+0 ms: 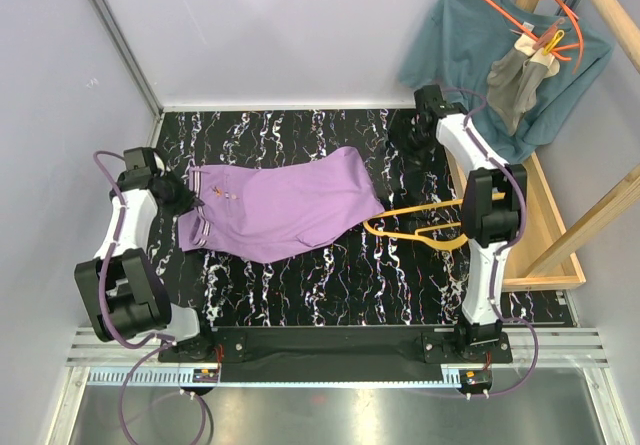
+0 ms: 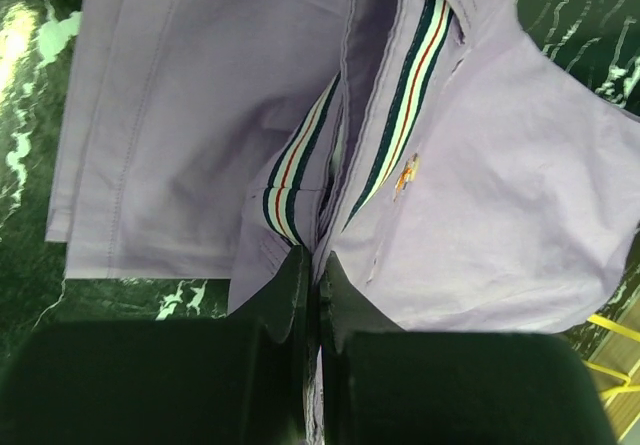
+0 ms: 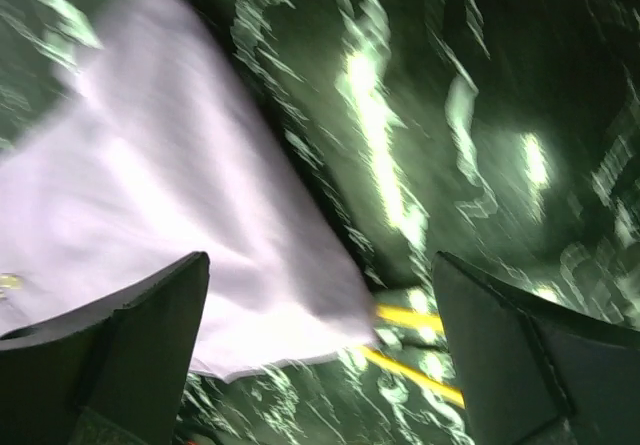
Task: Place the trousers on the hanger
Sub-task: Fold the trousers at the center of the board.
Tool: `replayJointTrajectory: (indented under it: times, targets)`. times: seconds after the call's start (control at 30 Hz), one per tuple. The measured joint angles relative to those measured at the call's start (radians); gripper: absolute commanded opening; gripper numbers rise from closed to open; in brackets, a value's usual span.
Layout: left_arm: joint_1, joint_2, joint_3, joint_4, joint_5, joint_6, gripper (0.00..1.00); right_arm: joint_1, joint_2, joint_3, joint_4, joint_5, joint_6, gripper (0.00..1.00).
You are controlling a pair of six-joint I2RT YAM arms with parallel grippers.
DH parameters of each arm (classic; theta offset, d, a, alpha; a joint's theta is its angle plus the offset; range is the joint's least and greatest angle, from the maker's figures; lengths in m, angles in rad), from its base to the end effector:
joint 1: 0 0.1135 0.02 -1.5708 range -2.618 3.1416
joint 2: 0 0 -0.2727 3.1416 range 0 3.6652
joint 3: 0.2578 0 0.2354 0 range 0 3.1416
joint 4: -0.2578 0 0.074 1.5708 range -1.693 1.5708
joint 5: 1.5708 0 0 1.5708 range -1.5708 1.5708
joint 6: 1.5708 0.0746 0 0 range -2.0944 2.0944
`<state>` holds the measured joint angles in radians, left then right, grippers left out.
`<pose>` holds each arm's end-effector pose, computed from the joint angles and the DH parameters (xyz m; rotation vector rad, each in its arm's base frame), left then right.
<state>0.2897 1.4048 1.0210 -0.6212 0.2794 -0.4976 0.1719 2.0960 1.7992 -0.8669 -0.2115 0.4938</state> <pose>0.2805 0.0621 0.2299 -0.8902 2.4178 -0.4377 0.4408 0.0924 0.2053 0.3866 2.7620 0.4677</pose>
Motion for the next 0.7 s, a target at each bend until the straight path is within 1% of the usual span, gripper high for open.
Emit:
replayJointTrajectory:
  times: [0.1, 0.17, 0.2, 0.23, 0.27, 0.33, 0.37, 0.5, 0.67, 0.7]
  targets:
    - [-0.001, 0.000, -0.003, 0.021, 0.014, -0.001, 0.00, 0.004, 0.065, 0.127, 0.027, -0.038, 0.040, 0.99]
    - [-0.001, 0.000, -0.003, 0.026, 0.019, -0.001, 0.00, 0.010, 0.112, 0.196, 0.067, -0.065, 0.072, 0.86]
    - [-0.001, 0.000, -0.004, 0.027, 0.019, -0.001, 0.00, 0.014, 0.134, 0.222, 0.087, -0.075, 0.090, 0.73]
    - [-0.001, 0.000, -0.005, 0.028, 0.019, 0.000, 0.00, 0.019, 0.159, 0.248, 0.102, -0.092, 0.107, 0.54]
    - [-0.001, 0.000, -0.006, 0.029, 0.019, 0.000, 0.00, 0.025, 0.182, 0.269, 0.127, -0.113, 0.121, 0.46]
    - [-0.001, 0.000, -0.006, 0.029, 0.019, 0.000, 0.00, 0.039, 0.222, 0.293, 0.169, -0.160, 0.164, 0.33]
    - [-0.001, 0.000, -0.006, 0.029, 0.019, 0.000, 0.00, 0.047, 0.238, 0.300, 0.188, -0.185, 0.181, 0.23]
    - [-0.001, -0.003, -0.006, 0.023, 0.016, 0.005, 0.00, 0.091, 0.274, 0.290, 0.256, -0.284, 0.228, 0.13]
    - [-0.001, -0.020, 0.012, -0.002, -0.002, 0.008, 0.00, 0.143, 0.274, 0.184, 0.359, -0.383, 0.263, 0.13]
    - [-0.001, -0.020, 0.017, -0.006, -0.003, 0.009, 0.00, 0.150, 0.274, 0.160, 0.361, -0.390, 0.263, 0.26]
